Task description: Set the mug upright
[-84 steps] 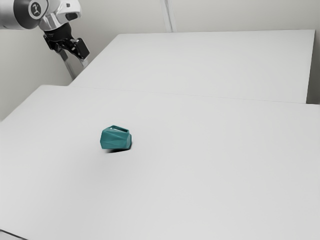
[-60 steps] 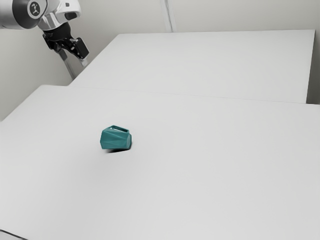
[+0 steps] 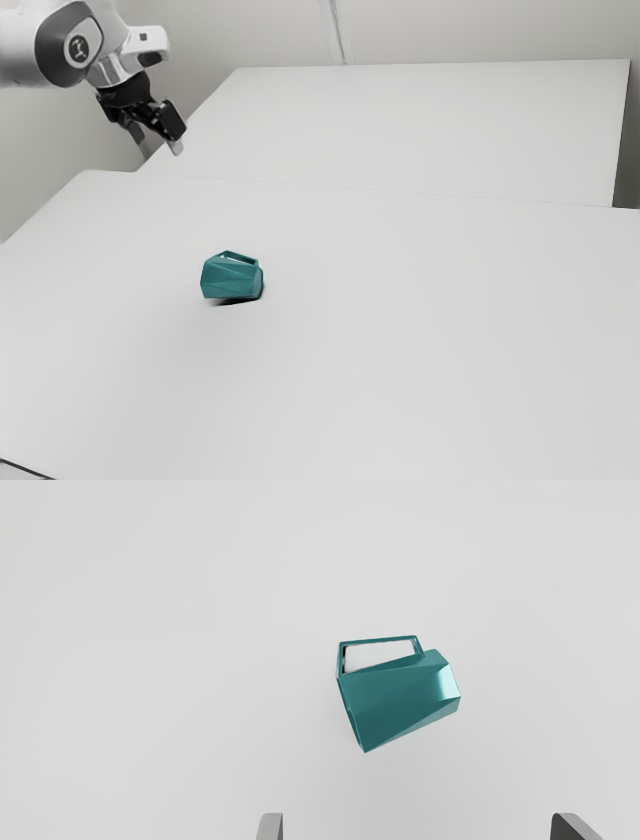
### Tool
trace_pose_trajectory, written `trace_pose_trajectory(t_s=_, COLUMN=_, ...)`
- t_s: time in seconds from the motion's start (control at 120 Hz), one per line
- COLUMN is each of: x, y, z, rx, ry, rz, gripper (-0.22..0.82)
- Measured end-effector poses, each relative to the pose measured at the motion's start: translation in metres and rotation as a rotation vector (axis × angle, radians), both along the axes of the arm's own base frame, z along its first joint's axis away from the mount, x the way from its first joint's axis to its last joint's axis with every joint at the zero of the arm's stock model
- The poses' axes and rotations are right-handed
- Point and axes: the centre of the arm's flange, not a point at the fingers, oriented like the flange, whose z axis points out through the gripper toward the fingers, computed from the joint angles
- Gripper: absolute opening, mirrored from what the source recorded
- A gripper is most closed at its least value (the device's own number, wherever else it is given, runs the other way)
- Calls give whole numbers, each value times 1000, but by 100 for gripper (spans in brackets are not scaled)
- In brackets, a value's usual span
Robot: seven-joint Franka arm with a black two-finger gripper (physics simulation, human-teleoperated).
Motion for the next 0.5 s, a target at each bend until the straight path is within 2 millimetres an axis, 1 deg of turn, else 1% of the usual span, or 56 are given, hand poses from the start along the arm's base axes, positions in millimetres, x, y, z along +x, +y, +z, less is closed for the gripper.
trace_pose_trajectory(t_s=0.075, x=-6, y=9, z=-14, rx=-8, ry=-2, rz=13, gripper=58)
trace_pose_trajectory(t_s=0.192, x=-16, y=32, z=-38, rx=-53, ry=-5, rz=70, gripper=58)
trace_pose_trajectory(t_s=0.283, x=-25, y=54, z=-60, rx=-126, ry=-9, rz=134, gripper=58)
trace_pose_trajectory(t_s=0.4, x=-30, y=69, z=-82, rx=-217, ry=-25, rz=195, gripper=57)
trace_pose_trajectory(t_s=0.5, x=-36, y=84, z=-106, rx=-329, ry=-41, rz=254, gripper=57)
